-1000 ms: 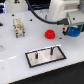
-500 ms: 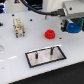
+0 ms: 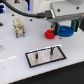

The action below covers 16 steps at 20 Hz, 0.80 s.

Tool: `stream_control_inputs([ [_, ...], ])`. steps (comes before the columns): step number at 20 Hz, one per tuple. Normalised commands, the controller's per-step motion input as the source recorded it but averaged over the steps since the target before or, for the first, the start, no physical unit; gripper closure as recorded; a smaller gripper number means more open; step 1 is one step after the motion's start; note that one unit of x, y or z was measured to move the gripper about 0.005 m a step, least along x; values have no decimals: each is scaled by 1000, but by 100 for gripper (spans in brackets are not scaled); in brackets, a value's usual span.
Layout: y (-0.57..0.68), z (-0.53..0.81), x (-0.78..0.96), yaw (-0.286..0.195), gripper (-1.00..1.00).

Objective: Insert the blue gear onto the right peg, followed by the red gear

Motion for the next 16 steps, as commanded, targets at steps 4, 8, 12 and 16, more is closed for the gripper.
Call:
stream_control_inputs([
  [4,-350,0,375,0,100],
  [8,-309,-4,289,0,100],
  [12,-149,-8,301,0,100],
  [16,-51,0,395,0,100],
])
